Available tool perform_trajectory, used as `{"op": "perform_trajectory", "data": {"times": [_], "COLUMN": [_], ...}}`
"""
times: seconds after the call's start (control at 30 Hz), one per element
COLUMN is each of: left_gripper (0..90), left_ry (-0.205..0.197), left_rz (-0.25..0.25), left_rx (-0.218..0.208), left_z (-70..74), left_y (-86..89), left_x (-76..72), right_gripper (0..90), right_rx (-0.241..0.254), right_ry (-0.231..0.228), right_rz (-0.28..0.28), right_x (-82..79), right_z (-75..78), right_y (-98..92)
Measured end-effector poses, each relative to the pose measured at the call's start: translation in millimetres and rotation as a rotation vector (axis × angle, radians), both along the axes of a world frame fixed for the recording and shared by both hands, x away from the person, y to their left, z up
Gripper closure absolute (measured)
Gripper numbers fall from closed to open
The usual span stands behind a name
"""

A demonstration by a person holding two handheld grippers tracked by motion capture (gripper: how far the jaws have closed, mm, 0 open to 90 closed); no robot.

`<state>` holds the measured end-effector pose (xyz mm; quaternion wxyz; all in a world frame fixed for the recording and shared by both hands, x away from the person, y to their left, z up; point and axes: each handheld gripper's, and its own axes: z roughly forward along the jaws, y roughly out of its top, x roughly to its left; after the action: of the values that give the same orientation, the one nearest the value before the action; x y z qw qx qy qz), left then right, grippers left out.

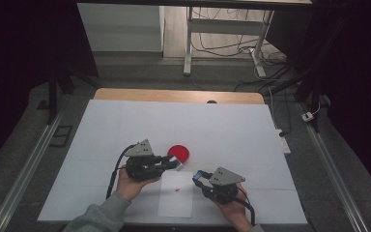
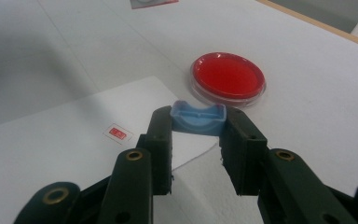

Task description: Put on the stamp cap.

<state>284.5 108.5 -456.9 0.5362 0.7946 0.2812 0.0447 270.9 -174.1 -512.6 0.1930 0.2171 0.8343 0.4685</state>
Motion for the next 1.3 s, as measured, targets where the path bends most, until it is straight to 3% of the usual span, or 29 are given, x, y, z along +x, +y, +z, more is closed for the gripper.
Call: {"op": "perform_trajectory", "data": {"times": [1.3], "left_gripper": [76.0], "left_ry": [0.011], "left_rz": [-0.004], "left_rx": [0.014], "left_z": [-6.8], "left_y": [-19.1], "left_x": [2.7], "right_gripper": [64.8], "right_rx": [-0.030], "right_ry": [-0.063], "right_rz": [-0.024], "right_x": [-0.4], "right_z": [-5.1], "right_y": [28.3]}}
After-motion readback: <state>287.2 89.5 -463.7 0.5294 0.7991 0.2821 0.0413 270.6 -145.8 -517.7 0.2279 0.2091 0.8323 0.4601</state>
